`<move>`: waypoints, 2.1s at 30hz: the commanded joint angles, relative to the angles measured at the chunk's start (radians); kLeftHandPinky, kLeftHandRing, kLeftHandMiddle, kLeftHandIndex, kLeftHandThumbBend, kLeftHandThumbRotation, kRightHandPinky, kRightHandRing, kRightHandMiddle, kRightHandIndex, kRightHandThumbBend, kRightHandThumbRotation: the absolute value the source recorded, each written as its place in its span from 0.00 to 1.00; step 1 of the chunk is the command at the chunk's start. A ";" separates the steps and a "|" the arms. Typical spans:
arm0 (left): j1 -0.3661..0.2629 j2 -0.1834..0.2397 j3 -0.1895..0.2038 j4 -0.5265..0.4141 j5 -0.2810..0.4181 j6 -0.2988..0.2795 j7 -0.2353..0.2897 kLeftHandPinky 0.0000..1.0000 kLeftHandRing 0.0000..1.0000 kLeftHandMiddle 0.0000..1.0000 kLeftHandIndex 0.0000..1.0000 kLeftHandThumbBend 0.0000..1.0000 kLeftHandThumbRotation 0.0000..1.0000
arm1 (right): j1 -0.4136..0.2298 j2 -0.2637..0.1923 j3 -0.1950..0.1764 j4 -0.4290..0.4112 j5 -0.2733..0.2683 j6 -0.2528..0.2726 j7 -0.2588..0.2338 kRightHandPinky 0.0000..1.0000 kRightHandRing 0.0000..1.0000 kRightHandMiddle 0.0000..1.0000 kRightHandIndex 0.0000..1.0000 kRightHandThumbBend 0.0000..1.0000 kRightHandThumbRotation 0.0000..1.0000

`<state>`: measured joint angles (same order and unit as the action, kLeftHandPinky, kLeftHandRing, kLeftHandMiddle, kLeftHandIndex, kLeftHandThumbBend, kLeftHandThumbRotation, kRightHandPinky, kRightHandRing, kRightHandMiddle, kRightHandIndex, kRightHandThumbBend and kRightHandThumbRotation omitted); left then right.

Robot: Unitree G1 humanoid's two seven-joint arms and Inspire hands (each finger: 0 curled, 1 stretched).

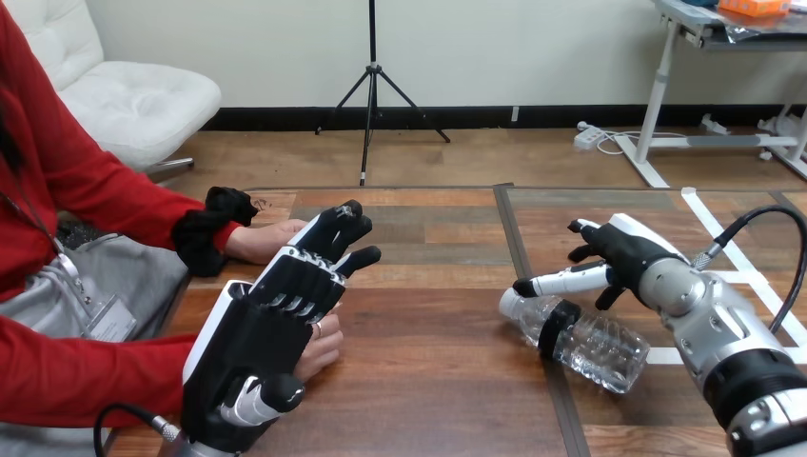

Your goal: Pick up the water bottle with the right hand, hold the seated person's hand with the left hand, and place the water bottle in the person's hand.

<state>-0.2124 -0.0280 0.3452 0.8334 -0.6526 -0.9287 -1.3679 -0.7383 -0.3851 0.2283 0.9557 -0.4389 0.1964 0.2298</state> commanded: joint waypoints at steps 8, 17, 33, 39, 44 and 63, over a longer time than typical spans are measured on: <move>-0.085 -0.028 -0.016 0.025 0.009 -0.033 0.015 0.89 0.95 0.95 0.90 1.00 0.65 | 0.029 -0.061 0.008 -0.232 -0.015 0.111 0.065 0.49 0.75 0.80 0.98 1.00 0.46; -0.097 -0.038 -0.023 0.046 0.022 -0.084 0.036 0.87 0.94 0.95 0.92 1.00 0.67 | 0.076 -0.082 0.024 -0.369 -0.040 0.197 0.120 0.51 0.79 0.85 0.99 1.00 0.48; -0.114 -0.049 -0.041 0.049 0.028 -0.056 0.047 0.89 0.95 0.96 0.93 1.00 0.67 | 0.157 -0.084 0.036 -0.509 -0.052 0.274 0.168 0.51 0.76 0.87 1.00 1.00 0.47; -0.119 -0.055 -0.044 0.050 0.029 -0.058 0.049 0.89 0.95 0.96 0.93 1.00 0.66 | 0.174 -0.081 0.064 -0.513 -0.069 0.286 0.171 0.55 0.80 0.91 1.00 1.00 0.48; -0.123 -0.062 -0.045 0.049 0.021 -0.055 0.043 0.89 0.95 0.96 0.93 1.00 0.66 | 0.190 -0.068 0.071 -0.492 -0.065 0.270 0.145 0.56 0.80 0.92 1.00 1.00 0.49; -0.106 -0.074 -0.066 0.025 0.028 -0.057 0.062 0.89 0.95 0.96 0.93 1.00 0.67 | 0.216 -0.029 0.085 -0.371 -0.034 0.209 0.090 0.64 0.86 0.97 1.00 1.00 0.48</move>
<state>-0.2813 -0.0736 0.2862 0.8769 -0.6202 -0.9795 -1.3194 -0.5157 -0.4427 0.3005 0.5248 -0.4810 0.4295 0.3294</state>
